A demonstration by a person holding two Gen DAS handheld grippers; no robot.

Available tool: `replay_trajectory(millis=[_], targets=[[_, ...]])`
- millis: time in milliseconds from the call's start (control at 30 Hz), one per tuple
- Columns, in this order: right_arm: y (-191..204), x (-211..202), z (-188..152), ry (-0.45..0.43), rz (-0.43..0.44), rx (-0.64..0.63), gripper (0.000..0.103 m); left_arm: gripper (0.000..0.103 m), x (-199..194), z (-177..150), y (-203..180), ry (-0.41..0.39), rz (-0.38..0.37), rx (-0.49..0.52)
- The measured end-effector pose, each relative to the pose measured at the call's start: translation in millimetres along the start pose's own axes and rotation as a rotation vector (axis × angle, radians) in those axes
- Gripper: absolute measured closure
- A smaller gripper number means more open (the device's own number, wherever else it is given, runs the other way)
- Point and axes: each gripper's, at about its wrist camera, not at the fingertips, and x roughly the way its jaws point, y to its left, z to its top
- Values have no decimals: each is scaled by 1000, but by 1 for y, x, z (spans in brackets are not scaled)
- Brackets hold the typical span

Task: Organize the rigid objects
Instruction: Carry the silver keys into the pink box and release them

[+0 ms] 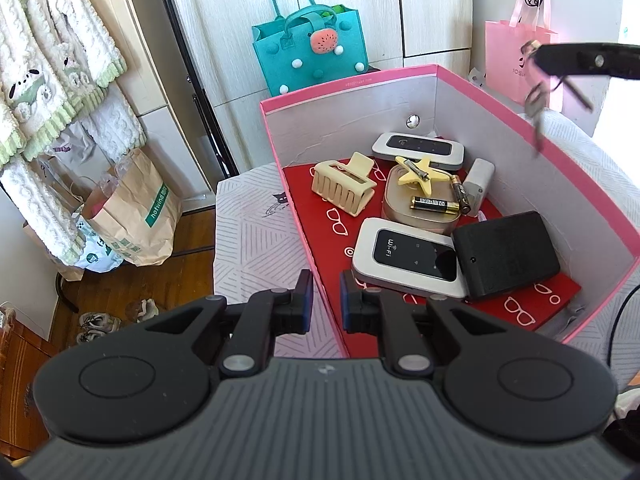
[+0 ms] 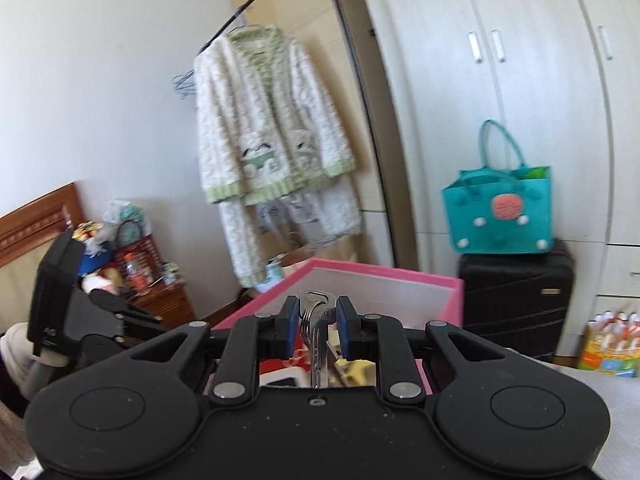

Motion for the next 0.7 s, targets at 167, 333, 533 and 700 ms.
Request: replay_trajectory(millis=[167,333,533,700], targets=[[22,31,-1,74,67,-32,80,91,0,-2,4,-10,-7,-12],[28,55,-5,153,54,-94,80,91,0,-1,5,-8,-13,-12],[30,83,-8,252,68,-111,80,91,0,-3,5,-15,-17,-10],[29,106,-7,335,65,-112,79,91,0,-2,7,-14,-23,-23]])
